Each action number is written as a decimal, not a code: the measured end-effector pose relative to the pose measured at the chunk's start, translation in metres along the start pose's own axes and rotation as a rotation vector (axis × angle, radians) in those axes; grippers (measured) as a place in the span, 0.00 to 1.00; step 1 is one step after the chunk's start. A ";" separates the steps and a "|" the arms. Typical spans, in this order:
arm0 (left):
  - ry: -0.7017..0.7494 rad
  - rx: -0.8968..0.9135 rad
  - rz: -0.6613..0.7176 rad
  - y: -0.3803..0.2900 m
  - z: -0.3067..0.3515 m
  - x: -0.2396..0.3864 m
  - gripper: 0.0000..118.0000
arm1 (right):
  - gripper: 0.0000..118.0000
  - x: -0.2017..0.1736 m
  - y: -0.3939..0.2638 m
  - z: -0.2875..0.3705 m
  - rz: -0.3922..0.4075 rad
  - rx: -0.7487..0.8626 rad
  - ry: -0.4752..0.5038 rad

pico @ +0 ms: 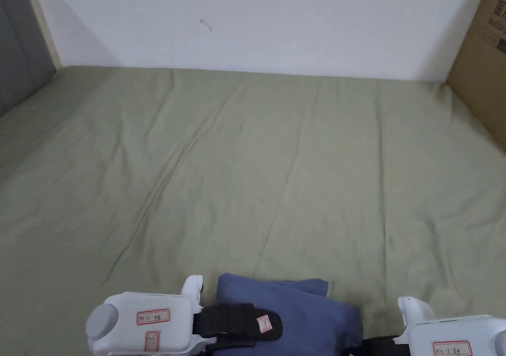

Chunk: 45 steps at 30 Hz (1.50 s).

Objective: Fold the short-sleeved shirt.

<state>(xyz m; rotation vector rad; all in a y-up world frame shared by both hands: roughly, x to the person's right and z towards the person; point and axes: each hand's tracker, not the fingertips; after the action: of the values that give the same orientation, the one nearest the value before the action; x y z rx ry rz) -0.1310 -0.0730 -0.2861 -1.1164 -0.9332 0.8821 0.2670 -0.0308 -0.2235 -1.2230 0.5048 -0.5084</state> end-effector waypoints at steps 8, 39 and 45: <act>0.072 0.050 -0.080 -0.014 0.034 0.061 0.26 | 0.01 -0.028 -0.016 0.032 -0.050 0.131 0.023; 1.410 0.400 -0.371 0.052 0.403 0.031 0.99 | 0.01 -0.150 -0.069 0.104 0.113 0.328 -0.138; 1.324 0.395 -0.541 -0.016 0.325 0.077 0.77 | 0.01 -0.140 -0.073 0.113 0.129 0.362 -0.135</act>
<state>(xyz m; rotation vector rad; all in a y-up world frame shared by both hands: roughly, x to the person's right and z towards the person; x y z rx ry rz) -0.4032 0.1016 -0.2022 -0.7780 0.0867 -0.2021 0.2201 0.1206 -0.1116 -0.8646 0.3549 -0.3837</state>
